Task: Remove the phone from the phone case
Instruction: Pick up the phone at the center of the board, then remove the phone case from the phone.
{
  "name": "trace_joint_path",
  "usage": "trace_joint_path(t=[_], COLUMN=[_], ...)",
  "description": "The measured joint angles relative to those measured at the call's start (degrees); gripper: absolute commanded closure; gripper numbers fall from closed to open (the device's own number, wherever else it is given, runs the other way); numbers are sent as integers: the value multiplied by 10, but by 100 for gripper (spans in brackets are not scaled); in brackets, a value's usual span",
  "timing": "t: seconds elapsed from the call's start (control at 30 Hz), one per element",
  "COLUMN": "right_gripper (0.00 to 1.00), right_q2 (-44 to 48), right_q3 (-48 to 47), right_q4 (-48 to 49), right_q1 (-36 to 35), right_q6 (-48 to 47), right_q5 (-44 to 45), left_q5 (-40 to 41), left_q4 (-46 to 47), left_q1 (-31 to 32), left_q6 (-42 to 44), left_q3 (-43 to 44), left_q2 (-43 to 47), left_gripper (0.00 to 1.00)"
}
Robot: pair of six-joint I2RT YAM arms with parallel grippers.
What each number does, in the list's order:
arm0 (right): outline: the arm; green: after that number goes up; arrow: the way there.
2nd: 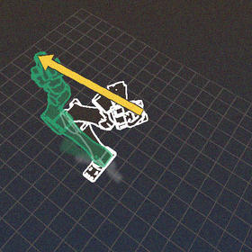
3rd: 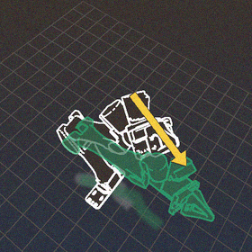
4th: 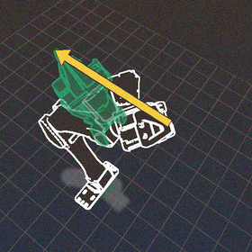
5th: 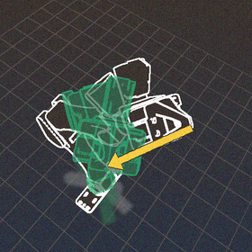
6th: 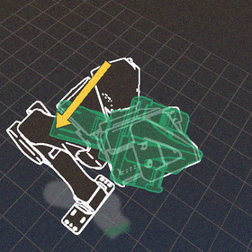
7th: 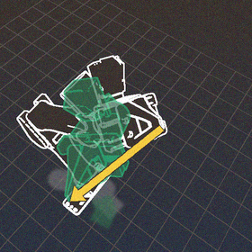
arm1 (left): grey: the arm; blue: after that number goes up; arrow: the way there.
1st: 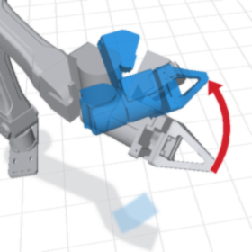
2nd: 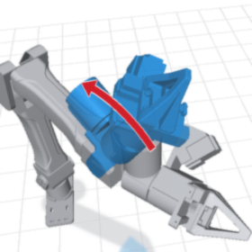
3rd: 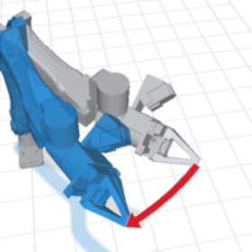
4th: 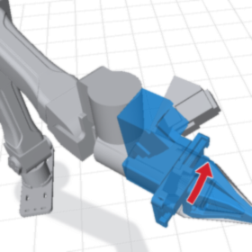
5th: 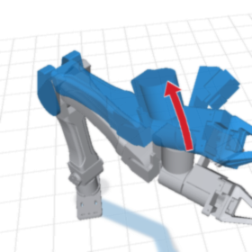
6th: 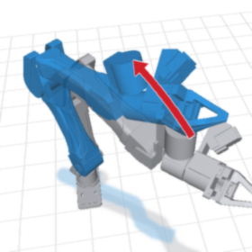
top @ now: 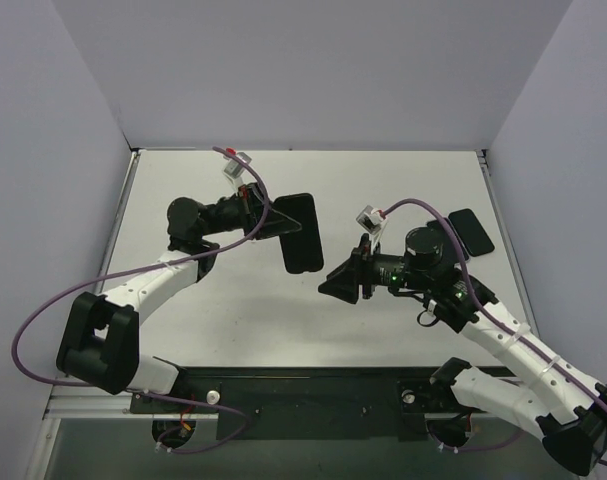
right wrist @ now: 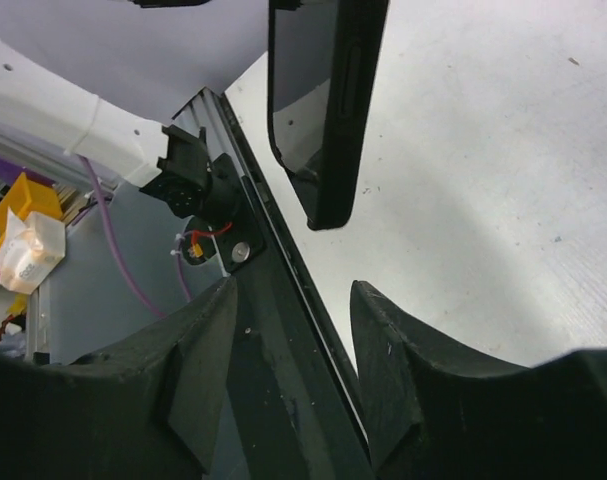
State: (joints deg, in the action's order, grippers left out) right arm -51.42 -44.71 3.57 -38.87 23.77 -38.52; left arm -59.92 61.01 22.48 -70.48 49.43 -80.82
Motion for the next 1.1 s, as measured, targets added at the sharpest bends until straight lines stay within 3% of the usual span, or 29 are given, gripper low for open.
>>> trace_joint_path(t=[0.27,0.7,0.9,1.07,1.1], right_gripper=[63,65,77,100,100], right_q2=[-24,-25,-34,-58,-60], right_q3=[-20,-31,-32,-36,-37], right_q4=[12,-18,-8,-3,-2], right_q1=[4,5,5,5,5], right_q6=[-10,-28,-24,-30,-30], right_q5=[-48,-29,-37,-60,-66], left_q5=[-21,-26,-27,-35,-38], left_q4=[24,-1,-12,-6,0], left_q1=[16,24,29,30,29], left_q6=[-13,20,33,23,19], left_q3=[0,0,0,0,0], left_q2=[-9,-1,5,5,4], left_gripper=[100,100,100,100,100])
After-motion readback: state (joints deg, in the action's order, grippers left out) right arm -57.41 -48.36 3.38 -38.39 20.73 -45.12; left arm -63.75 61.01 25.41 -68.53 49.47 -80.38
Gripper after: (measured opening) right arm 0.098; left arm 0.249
